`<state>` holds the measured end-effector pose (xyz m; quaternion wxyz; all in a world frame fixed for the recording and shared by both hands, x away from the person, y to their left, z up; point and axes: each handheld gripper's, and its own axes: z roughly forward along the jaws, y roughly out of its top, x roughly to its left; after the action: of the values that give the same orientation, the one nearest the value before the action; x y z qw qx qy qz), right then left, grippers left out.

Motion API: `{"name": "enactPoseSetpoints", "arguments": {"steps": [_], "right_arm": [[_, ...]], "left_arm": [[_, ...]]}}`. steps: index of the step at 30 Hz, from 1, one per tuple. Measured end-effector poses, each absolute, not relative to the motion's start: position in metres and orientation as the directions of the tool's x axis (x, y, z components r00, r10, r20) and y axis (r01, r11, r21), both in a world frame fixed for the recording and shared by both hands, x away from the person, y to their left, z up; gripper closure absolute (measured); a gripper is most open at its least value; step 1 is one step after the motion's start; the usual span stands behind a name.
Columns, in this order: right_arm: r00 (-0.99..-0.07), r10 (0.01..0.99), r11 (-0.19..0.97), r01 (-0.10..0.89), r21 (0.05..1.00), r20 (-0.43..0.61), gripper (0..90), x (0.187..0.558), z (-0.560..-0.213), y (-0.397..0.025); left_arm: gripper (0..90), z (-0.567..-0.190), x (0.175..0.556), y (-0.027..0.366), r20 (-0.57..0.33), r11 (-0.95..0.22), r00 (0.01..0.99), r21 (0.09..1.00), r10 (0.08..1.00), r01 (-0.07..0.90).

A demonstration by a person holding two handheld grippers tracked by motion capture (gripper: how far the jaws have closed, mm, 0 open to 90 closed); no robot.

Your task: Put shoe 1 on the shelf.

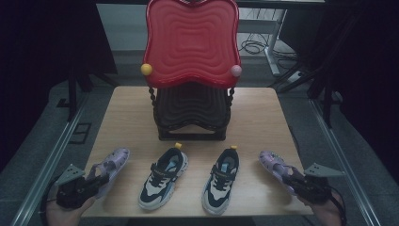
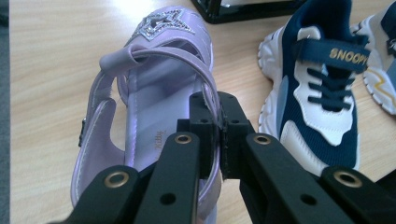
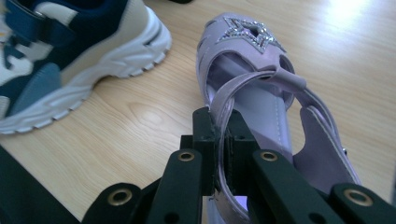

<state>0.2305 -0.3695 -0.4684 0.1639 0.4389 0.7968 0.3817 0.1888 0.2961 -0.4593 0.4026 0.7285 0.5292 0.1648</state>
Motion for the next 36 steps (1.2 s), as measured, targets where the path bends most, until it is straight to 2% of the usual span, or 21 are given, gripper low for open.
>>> {"name": "enactPoseSetpoints", "arguments": {"steps": [27,36], "right_arm": [[-0.623,0.771,0.214,0.452,0.866,0.135,85.3,0.258,-0.430,-0.341],[-0.660,0.741,0.231,0.421,0.877,0.121,85.2,0.268,-0.424,-0.323]], "left_arm": [[86.7,-0.426,0.225,0.261,-0.199,-0.114,0.486,0.833,0.851,0.541],[86.6,-0.415,0.235,0.251,-0.190,-0.118,0.508,0.850,0.840,0.513]]}}
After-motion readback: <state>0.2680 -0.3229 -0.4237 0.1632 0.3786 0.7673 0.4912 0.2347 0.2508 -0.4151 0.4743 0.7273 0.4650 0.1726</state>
